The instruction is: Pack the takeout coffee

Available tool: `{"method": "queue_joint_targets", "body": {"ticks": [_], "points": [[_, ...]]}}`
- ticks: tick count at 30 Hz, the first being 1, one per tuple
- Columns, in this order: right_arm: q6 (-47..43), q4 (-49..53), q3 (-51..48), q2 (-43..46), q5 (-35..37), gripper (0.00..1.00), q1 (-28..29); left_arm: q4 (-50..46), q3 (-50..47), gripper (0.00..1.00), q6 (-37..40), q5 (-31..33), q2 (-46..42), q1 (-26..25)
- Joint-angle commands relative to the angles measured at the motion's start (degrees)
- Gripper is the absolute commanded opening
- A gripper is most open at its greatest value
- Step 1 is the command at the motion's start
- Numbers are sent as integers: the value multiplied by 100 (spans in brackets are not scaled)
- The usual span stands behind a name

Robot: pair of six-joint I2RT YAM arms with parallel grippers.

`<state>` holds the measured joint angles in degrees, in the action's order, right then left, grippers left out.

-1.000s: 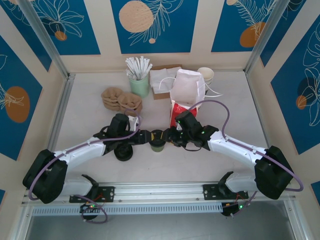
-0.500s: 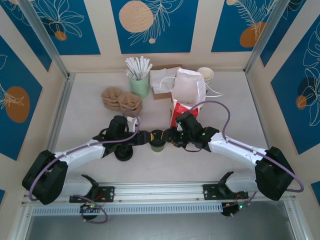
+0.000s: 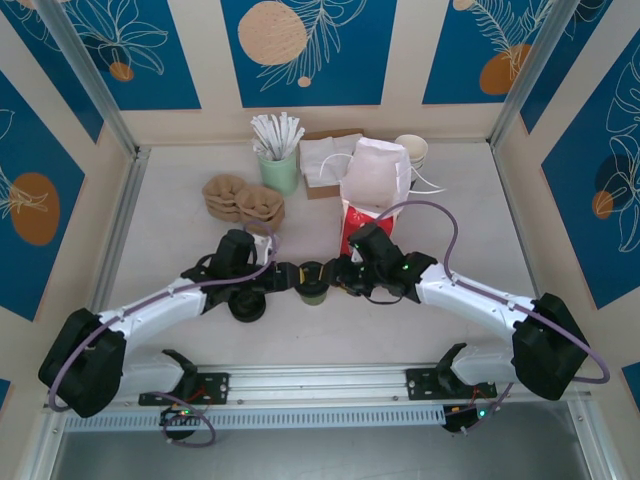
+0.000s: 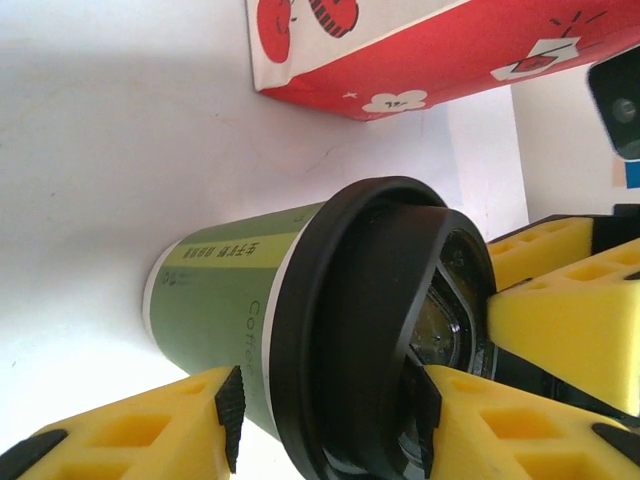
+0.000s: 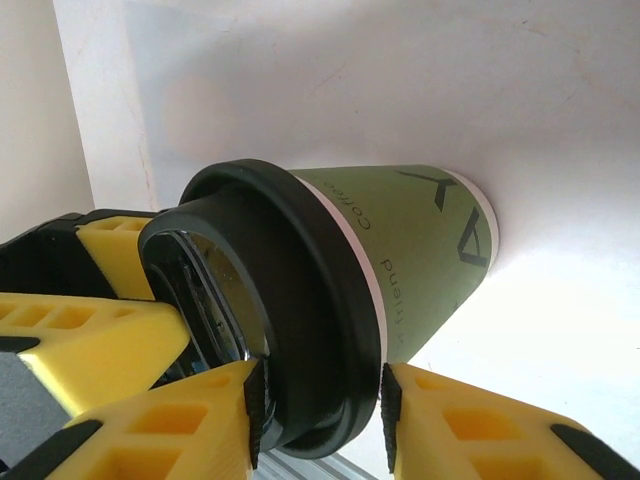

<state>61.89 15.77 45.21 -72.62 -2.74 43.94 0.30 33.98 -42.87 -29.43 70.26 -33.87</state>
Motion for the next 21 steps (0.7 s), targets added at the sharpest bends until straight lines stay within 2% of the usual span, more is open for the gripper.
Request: {"method": "queue_joint_targets", "body": {"ticks": [1,21], "points": [[-119,335,266,-67,56,40,61,-872,168,51,175,221,-141,-32],[-131,468,376,-182,178,43,88,-984,464,58,199,232,-385,-39]]}}
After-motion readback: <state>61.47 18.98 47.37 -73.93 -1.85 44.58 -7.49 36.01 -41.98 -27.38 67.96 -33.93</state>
